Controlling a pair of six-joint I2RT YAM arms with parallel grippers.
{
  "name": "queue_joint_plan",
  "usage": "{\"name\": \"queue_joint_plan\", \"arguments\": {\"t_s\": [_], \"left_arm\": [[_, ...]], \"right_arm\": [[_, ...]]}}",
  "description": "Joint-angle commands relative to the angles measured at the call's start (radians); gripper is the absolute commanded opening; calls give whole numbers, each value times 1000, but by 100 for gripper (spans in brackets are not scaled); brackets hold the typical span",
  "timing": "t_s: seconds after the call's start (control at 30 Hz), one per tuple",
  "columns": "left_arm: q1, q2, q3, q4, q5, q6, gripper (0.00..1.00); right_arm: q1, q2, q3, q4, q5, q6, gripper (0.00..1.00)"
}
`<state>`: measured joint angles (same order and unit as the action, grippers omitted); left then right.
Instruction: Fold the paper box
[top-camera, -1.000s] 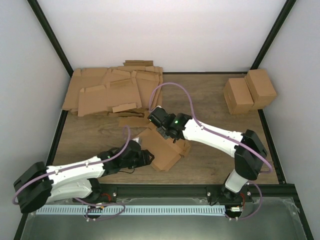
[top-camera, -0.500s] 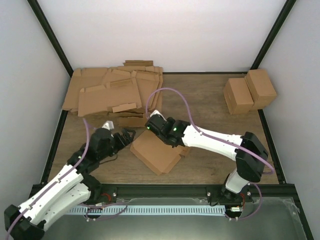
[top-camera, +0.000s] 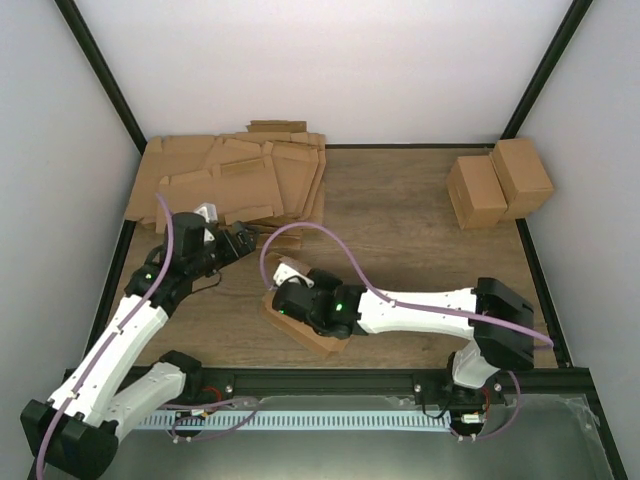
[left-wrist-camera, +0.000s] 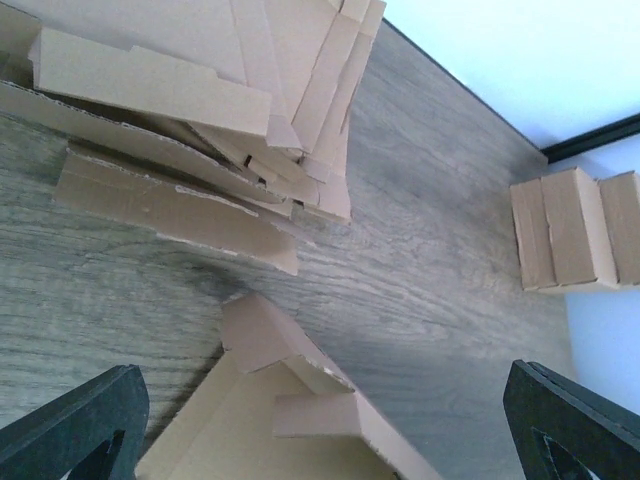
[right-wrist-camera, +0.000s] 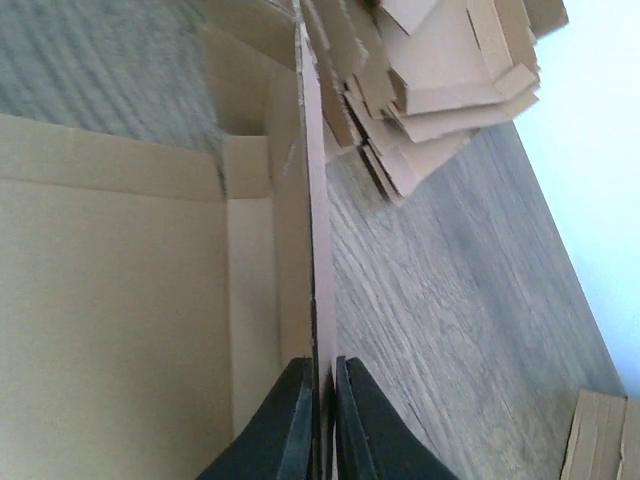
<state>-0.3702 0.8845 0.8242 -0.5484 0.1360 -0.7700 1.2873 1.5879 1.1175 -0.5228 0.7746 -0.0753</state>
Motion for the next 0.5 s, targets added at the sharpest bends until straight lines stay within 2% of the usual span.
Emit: {"name": "queue_joint_plan", "arguments": {"t_s": [0.0, 0.1, 0.23, 0.4, 0.47], "left_arm": [[7, 33, 14, -11, 31, 90, 100], [6, 73, 4, 4, 49, 125, 100], [6, 107, -10, 34, 51, 170, 100], [5, 126, -41, 116, 103, 203, 99], [6, 135, -59, 160, 129, 207, 98]], "right_arm": [[26, -25, -17, 57, 41, -16, 12], [27, -38, -36, 63, 95, -6, 32], [23, -90, -36, 35, 87, 52, 52], [8, -196, 3, -40, -39, 175, 72], [-10, -234, 21, -71, -134, 225, 74]]}}
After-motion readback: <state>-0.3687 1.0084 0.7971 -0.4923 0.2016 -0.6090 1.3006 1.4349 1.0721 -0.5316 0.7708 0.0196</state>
